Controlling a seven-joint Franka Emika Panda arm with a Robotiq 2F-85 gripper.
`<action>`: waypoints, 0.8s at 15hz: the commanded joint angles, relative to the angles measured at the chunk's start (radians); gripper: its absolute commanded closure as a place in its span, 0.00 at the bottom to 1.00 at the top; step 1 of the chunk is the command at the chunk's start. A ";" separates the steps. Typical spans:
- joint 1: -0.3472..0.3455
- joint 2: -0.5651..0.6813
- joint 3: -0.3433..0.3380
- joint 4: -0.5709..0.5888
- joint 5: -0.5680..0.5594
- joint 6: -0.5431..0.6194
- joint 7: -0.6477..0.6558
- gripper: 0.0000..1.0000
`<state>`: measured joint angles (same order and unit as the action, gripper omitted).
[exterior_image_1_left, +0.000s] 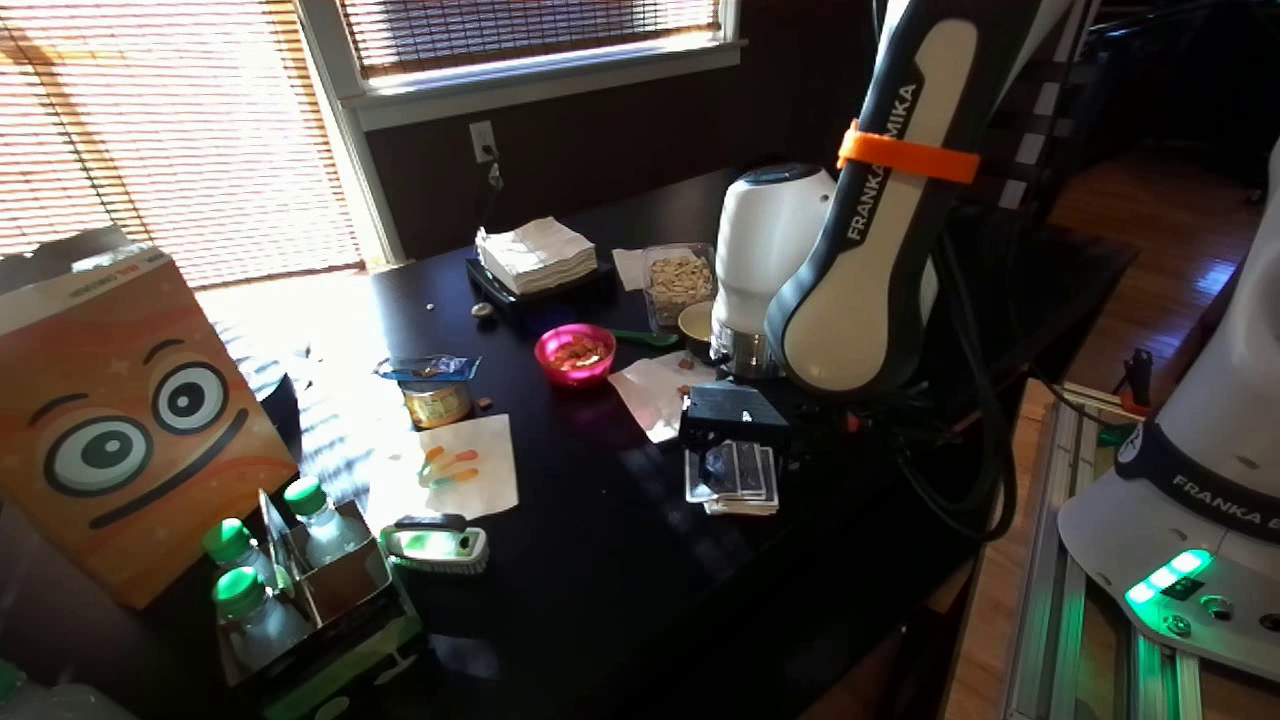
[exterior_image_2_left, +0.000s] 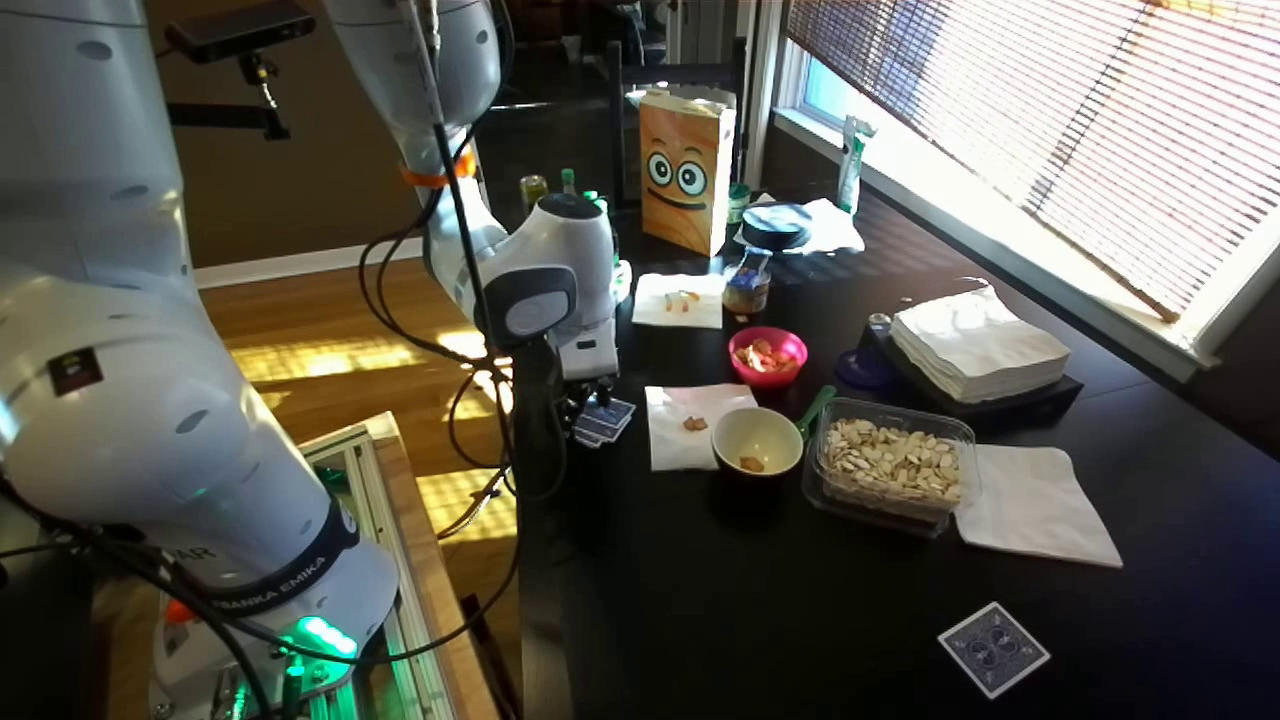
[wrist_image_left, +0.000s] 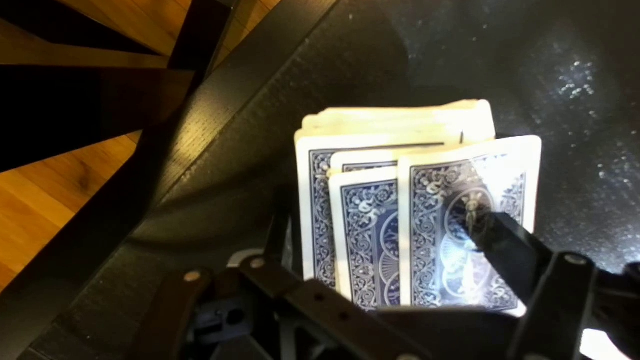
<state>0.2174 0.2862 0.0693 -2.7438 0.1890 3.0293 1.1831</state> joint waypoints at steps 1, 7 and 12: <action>-0.023 0.022 0.025 0.001 0.047 0.039 -0.046 0.14; -0.037 0.015 0.035 0.001 0.060 0.054 -0.061 0.28; -0.039 0.014 0.041 0.002 0.068 0.062 -0.073 0.05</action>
<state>0.1944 0.2862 0.0901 -2.7434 0.2156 3.0697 1.1504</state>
